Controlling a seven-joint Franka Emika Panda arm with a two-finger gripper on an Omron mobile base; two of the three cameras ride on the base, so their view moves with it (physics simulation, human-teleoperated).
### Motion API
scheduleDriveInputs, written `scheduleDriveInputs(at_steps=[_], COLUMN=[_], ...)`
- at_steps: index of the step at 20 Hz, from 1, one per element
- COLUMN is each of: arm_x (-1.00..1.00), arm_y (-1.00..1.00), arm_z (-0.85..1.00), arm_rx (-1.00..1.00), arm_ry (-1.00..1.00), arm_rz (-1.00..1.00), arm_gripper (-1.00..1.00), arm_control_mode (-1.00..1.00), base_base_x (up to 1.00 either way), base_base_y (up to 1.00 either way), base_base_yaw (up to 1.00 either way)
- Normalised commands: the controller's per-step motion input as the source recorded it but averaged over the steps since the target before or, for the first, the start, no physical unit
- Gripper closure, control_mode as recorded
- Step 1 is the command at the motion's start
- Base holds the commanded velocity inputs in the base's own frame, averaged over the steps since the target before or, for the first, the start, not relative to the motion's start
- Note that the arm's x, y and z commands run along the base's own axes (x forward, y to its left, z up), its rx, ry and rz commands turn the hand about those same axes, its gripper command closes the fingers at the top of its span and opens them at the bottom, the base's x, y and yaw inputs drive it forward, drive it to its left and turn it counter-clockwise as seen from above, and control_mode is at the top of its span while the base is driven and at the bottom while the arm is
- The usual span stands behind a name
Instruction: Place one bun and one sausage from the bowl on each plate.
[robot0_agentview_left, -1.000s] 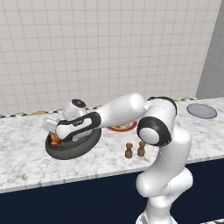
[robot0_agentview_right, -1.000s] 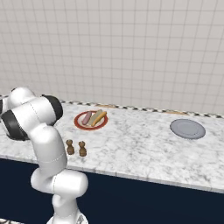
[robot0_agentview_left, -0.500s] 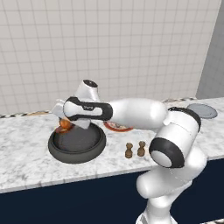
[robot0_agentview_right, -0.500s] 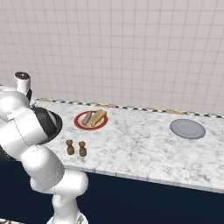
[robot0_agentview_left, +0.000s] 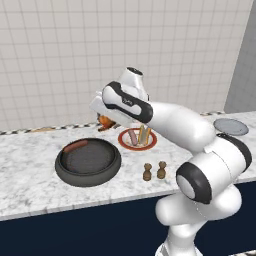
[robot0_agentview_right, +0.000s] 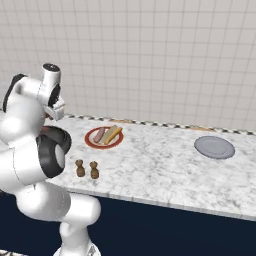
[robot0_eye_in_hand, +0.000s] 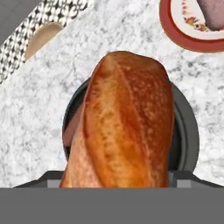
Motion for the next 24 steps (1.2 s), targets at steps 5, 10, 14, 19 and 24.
scheduleDriveInputs(at_steps=[5, 10, 14, 19, 24], arm_x=[0.82, -0.06, 0.0, 0.0, 0.0], arm_y=[-1.0, -1.0, -1.0, -0.82, -0.34], arm_z=[0.1, -0.54, -0.67, -0.29, -0.06], arm_rx=[-0.11, -0.11, -0.07, 0.0, 0.0], arm_ry=[0.11, -0.07, -0.22, -0.27, -0.12], arm_rz=[0.0, -0.14, -0.2, -0.19, -0.08], arm_gripper=[1.0, 1.0, 1.0, 1.0, 1.0], arm_control_mode=[-1.0, -1.0, -1.0, -1.0, 1.0], base_base_x=[0.0, 0.0, 0.0, 0.0, 0.0], base_base_y=[0.0, 0.0, 0.0, 0.0, -0.33], base_base_yaw=[0.0, 0.0, 0.0, 0.0, -0.06])
